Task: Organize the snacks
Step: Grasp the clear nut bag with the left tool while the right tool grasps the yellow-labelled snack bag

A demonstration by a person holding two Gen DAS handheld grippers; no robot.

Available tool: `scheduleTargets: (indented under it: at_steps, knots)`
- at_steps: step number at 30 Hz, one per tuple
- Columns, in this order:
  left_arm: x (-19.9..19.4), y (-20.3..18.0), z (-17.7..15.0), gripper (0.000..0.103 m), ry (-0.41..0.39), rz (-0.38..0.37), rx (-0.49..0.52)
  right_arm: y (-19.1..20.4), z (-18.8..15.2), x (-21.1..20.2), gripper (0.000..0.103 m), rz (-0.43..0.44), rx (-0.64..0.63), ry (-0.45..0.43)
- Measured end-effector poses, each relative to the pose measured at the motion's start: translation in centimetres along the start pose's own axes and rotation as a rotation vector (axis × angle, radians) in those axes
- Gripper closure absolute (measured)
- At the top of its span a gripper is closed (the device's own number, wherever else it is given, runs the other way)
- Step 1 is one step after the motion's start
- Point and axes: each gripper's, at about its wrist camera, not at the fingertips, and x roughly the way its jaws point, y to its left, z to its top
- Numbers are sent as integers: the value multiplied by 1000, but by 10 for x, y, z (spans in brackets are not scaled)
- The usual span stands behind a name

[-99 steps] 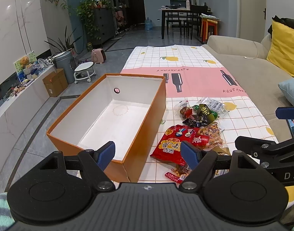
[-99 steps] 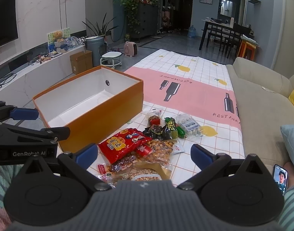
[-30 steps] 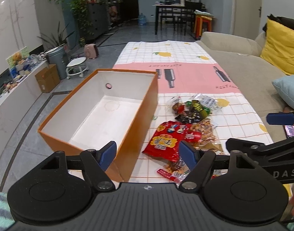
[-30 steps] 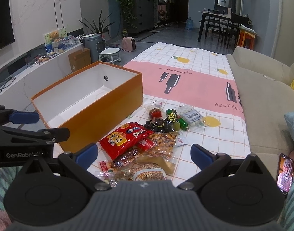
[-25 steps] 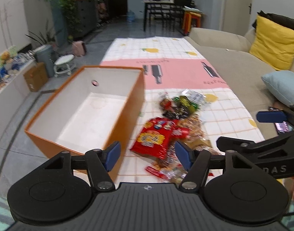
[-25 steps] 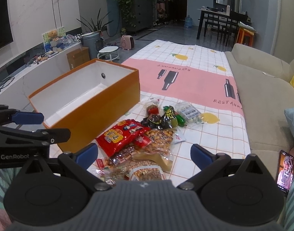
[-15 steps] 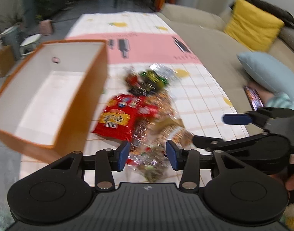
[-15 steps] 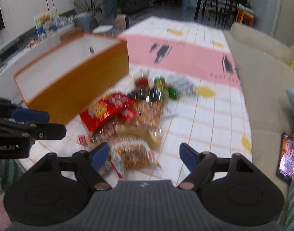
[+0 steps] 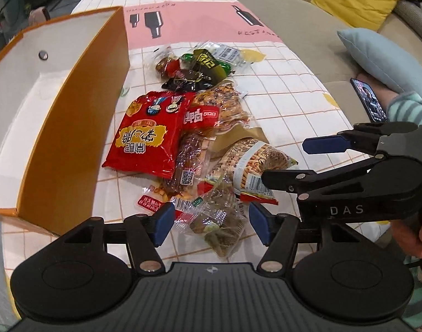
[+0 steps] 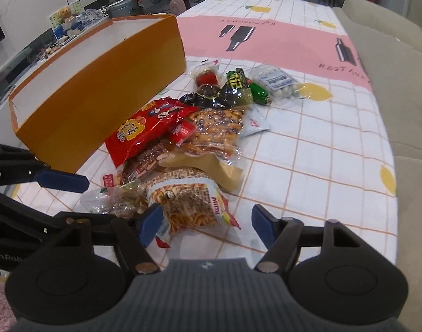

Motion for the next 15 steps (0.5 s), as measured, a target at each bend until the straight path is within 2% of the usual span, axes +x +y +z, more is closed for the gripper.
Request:
scheduleTargets:
  at_steps: [4,7,11,15]
  knots:
    - [1,4,-1,28,17,-20,-8,-7,3,5,26,42,24,2]
    - [2,4,-5,22,26,-56,0,-13,6,3,22,77,64,-13]
    - [13,1,-5,24,47,-31,11,-11,9,10,23,121,99,1]
    - [19,9,-6,24,55,-54,-34,-5,6,19,24,117,82,13]
